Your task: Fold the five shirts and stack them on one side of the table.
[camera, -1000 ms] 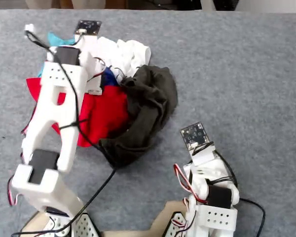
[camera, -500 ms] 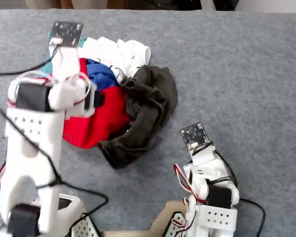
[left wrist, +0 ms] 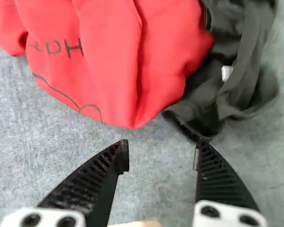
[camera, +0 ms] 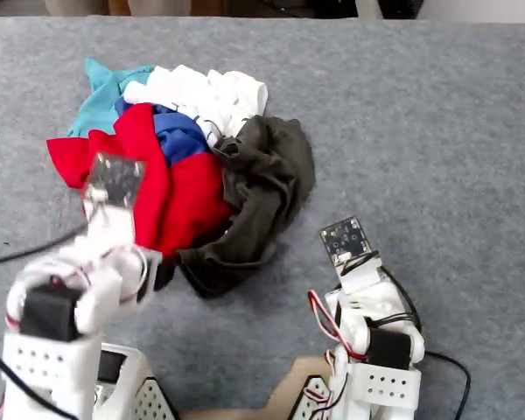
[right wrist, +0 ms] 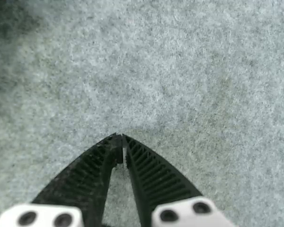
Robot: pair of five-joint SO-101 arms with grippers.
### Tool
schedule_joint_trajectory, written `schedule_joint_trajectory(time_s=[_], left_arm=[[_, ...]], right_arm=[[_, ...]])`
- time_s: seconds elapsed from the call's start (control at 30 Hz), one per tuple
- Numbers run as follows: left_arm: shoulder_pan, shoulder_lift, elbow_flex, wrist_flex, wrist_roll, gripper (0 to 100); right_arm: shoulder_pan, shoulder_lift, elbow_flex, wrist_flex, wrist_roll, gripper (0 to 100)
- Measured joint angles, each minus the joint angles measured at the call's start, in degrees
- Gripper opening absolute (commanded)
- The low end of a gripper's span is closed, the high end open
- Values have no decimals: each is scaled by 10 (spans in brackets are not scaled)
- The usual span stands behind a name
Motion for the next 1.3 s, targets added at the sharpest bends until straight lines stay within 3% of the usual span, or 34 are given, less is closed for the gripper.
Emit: schedule_joint_trajectory(time_s=[0.3, 0.7, 1.3], left_arm=[[-57, -55, 75, -56, -9, 233], [-59, 100, -32, -56, -9, 233], [-59, 110, -36, -60, -9, 233]], right_arm=[[0, 0, 0, 0, 0, 5], [0, 0, 0, 0, 0, 5], [0, 0, 0, 0, 0, 5]])
